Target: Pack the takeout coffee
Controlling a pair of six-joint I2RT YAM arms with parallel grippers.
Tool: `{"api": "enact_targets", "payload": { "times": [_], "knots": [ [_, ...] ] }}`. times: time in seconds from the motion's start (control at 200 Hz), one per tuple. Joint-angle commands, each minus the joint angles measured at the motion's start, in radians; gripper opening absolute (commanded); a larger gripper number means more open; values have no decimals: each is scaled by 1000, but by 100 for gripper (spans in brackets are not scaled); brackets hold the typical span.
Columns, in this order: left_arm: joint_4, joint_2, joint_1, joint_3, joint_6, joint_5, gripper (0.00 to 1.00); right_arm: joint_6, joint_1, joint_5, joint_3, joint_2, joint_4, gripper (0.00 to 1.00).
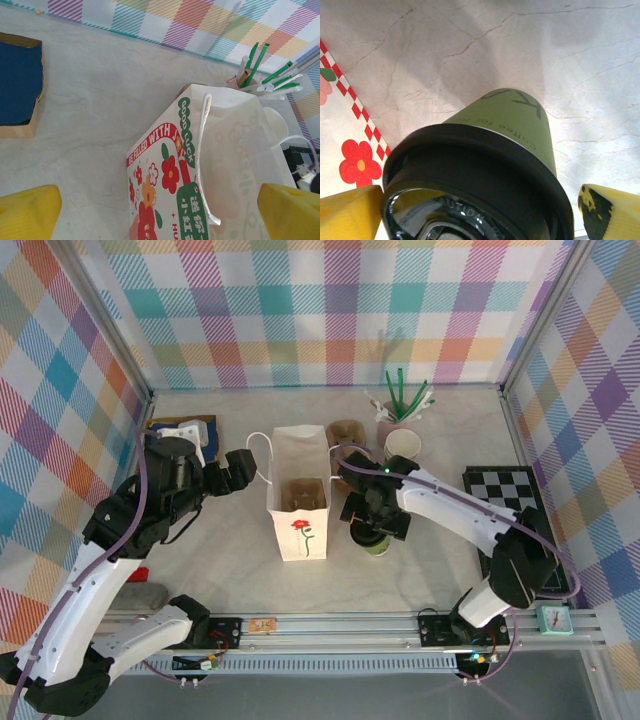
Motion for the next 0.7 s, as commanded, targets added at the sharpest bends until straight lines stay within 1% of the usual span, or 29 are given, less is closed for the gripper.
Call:
{"api": "enact_targets", "payload": {
  "times": [0.0,0.295,0.695],
  "knots": [
    [11,-2,10,-10,14,5,100,34,4,43,-22,-68,-52,99],
    [9,-6,10,-10,12,11,100,42,4,25,-84,-88,-27,99],
    [-11,-9,12,-1,21,-10,100,41,5,6,-79,-72,-11,99]
  ]
}}
